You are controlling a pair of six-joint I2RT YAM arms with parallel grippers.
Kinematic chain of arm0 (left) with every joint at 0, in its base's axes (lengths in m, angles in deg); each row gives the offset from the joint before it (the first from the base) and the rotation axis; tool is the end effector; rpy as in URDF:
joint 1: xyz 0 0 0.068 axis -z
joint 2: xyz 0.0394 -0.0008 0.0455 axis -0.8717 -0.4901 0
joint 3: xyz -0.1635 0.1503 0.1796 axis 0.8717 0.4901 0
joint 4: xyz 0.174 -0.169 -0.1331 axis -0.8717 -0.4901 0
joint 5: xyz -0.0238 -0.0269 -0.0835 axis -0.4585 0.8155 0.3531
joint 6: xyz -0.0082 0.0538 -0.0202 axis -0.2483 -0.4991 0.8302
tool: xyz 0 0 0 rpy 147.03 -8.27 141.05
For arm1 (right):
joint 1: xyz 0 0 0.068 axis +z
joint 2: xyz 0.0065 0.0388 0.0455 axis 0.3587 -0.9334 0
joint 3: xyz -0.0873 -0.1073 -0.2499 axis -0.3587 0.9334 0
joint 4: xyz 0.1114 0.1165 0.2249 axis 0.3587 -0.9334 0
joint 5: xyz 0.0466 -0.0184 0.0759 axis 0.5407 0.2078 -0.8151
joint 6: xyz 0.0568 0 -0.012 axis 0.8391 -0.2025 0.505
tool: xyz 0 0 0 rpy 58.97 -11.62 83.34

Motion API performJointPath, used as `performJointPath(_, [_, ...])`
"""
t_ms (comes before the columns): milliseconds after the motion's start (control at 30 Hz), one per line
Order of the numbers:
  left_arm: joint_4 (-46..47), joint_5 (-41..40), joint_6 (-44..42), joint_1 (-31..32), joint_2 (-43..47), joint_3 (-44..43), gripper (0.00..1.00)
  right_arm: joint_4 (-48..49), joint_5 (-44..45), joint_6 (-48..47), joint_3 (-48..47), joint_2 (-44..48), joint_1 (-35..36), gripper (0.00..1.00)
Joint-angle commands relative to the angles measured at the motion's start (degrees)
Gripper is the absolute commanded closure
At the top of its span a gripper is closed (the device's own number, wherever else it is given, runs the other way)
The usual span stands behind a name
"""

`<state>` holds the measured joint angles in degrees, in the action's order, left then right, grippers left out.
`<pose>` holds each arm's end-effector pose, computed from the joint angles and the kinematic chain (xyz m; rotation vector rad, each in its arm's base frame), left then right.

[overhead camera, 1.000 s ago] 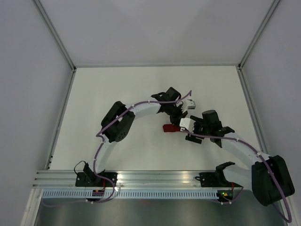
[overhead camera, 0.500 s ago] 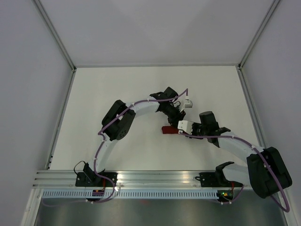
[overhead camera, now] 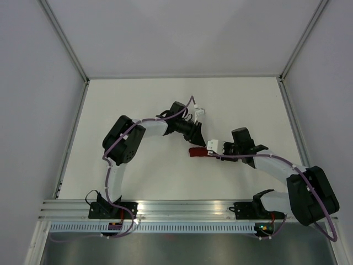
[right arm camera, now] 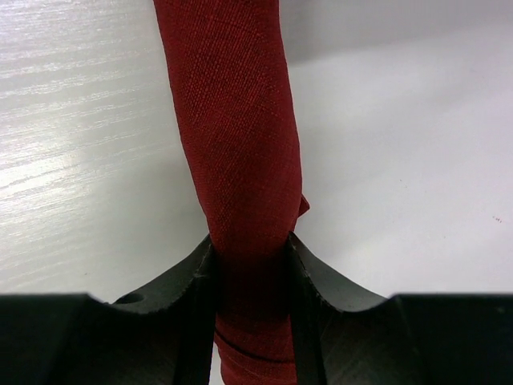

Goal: Fold the napkin, place the utensils inside, and roll it up
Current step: Roll the napkin with the utensil

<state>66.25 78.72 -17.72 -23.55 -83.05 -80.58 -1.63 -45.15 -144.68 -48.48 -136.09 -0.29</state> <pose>0.3535 -0.3080 0.1288 1.0691 2.1954 -1.4213 0.2122 0.0924 0.1484 -1.6832 1.7954 0.0489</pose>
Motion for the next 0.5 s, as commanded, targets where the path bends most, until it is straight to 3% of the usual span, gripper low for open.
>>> performJointPath(0, [15.49, -2.21, 10.14, -2.82, 6.80, 4.24, 0.50, -6.08, -0.44, -1.23, -2.94, -2.96, -0.43, 0.75])
performJointPath(300, [48.25, -26.38, 19.99, -5.64, 28.06, 31.22, 0.47, -20.65, -5.18, -4.21, -13.93, -12.71, -2.01, 0.76])
performJointPath(467, [56.55, -34.29, 21.31, -5.55, 39.21, 42.65, 0.47, -26.03, -6.60, -6.06, -20.34, -19.55, -3.68, 0.76])
